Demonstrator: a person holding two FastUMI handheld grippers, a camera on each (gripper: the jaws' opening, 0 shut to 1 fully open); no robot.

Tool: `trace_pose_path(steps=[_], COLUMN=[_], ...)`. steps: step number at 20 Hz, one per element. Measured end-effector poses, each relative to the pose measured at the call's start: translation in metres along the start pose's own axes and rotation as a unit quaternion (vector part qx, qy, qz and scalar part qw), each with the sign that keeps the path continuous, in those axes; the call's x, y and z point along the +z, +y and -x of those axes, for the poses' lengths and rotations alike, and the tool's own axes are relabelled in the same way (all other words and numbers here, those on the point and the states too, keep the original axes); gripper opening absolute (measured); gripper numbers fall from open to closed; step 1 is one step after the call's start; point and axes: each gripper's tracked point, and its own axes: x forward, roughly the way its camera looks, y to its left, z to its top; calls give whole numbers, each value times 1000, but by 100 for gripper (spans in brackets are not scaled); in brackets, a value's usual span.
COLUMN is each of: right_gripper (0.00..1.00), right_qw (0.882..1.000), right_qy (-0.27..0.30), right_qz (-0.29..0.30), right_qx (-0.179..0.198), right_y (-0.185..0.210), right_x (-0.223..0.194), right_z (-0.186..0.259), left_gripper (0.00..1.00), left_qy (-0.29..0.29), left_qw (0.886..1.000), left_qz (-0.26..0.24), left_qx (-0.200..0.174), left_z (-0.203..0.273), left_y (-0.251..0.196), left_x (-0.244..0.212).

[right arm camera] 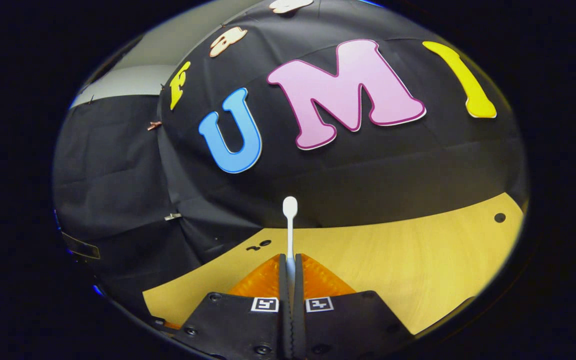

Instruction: Put the toothbrush and toothpaste on the desktop into the cup, then pick up the cup and place it on the coaster on the desktop.

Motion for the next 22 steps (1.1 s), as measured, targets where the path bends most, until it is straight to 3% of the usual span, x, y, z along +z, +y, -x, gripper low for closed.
trace_pose_path(steps=[5,10,18,22], right_gripper=[5,5,7,9], right_qw=[1000,997,996,995], right_qy=[3,24,52,77], right_qz=[14,64,54,49], right_qx=[-22,-33,-40,-43], right_y=[-17,-14,-15,-11], right_x=[-6,-23,-28,-32], right_z=[-6,-4,4,9], left_gripper=[66,66,66,66], left_qy=[-3,-11,-2,-2], left_qw=[1000,999,999,998], left_qz=[11,2,-1,-30], left_qx=[21,30,37,48], left_z=[5,7,11,29], left_y=[15,18,20,16], left_x=[1,5,6,28])
